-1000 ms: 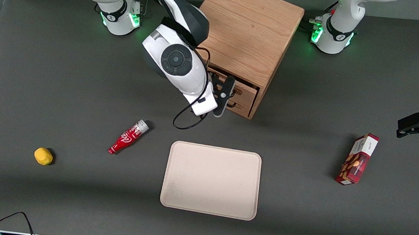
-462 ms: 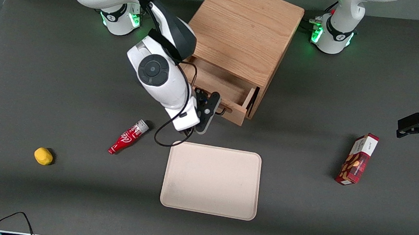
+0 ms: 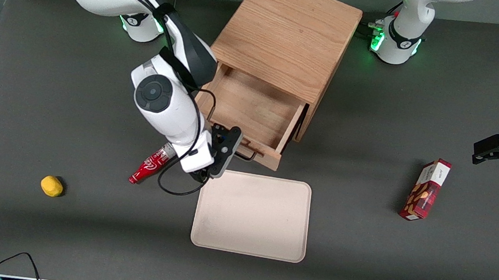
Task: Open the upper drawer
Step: 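Pull the upper drawer outward by its handle with the right gripper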
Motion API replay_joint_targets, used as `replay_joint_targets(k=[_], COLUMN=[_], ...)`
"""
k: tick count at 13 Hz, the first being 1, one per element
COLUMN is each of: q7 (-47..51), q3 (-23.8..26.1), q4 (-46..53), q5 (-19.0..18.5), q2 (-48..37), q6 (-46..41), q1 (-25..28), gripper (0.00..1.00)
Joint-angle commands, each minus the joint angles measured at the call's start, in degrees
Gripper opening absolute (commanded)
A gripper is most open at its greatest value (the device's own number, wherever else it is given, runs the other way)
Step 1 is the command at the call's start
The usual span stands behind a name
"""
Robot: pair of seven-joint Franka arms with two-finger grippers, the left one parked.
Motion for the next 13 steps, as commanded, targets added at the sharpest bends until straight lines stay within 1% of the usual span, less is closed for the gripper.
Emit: replay_joint_targets(k=[1,6,7,10,13], q7=[-3.5,-4.1,-5.5,-8.8,-9.0], q3=[-1.9,-2.5,-2.6,-4.5,-4.6], q4=[3.5,4.7,5.0,6.2,7.2], q5=[-0.3,-0.2,0.3,3.4,3.8], q2=[2.5,3.0,3.3,3.9,4.3], q6=[1.5,3.0,3.0,3.1,3.1], q1=[0.6,0.2,0.1,0.2,0.1], gripper=[1.00,1.00,1.00,1.00,1.00])
